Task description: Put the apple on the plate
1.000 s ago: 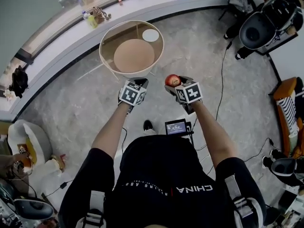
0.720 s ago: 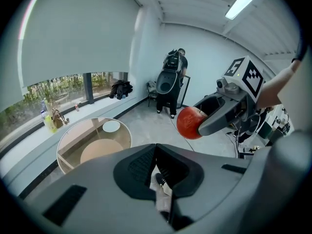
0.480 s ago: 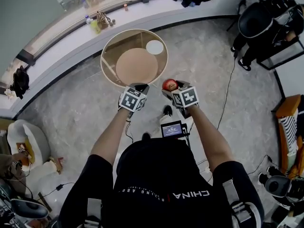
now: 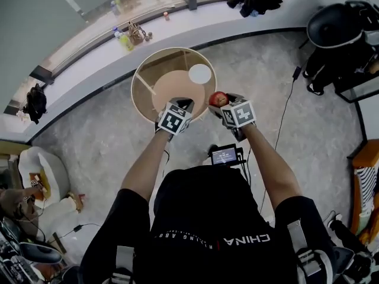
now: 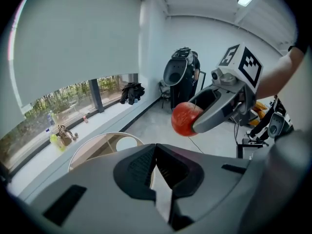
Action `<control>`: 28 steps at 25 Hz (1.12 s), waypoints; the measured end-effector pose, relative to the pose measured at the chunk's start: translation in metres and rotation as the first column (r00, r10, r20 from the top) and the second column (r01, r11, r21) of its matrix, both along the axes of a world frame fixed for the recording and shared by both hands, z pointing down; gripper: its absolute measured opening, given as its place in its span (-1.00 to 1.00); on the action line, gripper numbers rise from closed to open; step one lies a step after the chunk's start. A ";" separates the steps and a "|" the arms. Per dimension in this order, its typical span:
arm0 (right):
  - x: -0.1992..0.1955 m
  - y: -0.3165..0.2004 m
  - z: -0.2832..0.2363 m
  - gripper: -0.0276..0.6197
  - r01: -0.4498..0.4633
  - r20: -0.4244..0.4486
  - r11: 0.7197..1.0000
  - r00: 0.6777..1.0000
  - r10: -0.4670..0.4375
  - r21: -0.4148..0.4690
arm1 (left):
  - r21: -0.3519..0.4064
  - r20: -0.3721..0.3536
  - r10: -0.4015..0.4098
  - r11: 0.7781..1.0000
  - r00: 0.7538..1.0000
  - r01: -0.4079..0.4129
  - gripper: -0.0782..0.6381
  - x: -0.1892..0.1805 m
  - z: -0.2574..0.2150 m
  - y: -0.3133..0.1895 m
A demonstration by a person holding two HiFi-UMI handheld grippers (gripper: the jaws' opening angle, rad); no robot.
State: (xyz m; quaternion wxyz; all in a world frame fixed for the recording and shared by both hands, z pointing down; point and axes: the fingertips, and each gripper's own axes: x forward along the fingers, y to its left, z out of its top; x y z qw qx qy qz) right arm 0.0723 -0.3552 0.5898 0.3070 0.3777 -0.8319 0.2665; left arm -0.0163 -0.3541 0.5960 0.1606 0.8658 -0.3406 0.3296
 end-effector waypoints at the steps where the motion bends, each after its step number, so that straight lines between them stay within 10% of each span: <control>1: -0.001 -0.008 0.003 0.23 0.006 0.001 1.000 1.000 -0.006 -0.005 | -0.002 -0.003 0.003 1.000 1.000 -0.003 -0.73 0.002 0.001 -0.005; 28: -0.035 -0.095 0.014 0.23 0.020 -0.007 0.999 1.000 -0.020 -0.026 | -0.072 0.005 0.035 0.997 0.999 -0.034 -0.73 -0.021 0.020 -0.088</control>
